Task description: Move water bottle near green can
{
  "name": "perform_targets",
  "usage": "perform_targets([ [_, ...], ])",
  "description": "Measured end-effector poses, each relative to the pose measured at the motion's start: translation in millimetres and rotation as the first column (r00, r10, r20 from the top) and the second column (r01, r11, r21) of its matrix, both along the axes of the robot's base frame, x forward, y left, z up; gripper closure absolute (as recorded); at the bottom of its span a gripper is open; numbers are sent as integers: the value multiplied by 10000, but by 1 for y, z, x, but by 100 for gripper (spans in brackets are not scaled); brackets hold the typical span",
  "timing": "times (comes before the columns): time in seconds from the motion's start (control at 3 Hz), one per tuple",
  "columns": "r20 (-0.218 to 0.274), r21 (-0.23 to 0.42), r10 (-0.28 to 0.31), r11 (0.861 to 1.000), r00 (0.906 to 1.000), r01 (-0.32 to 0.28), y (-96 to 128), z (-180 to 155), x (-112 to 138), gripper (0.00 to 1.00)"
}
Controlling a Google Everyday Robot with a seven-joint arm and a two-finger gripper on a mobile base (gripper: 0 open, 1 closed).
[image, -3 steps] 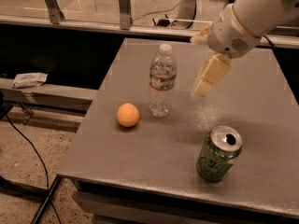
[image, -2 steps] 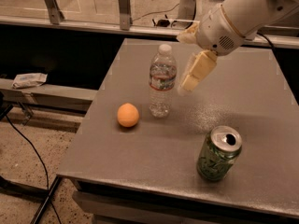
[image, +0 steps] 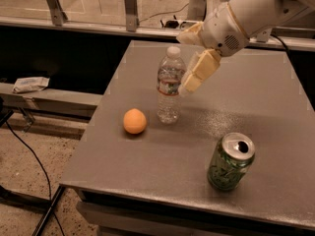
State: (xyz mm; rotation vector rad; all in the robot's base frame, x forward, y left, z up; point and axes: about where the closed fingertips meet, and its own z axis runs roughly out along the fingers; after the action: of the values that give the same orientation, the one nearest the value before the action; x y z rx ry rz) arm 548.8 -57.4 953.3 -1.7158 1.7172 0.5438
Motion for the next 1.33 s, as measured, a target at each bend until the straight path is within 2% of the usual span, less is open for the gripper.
perform_targets([
  [0.33,-231,196,264,9995,9994,-259,7,0,-5,0],
  [0.67,-609,496,596,9972,9964,-567,13,-3,-16,25],
  [1.0,-1032,711,928,9938,9903,-857,23,-9,-25,56],
  [1.33,-1288,789,1202,9907,9844,-1107,32,-12,-29,80],
])
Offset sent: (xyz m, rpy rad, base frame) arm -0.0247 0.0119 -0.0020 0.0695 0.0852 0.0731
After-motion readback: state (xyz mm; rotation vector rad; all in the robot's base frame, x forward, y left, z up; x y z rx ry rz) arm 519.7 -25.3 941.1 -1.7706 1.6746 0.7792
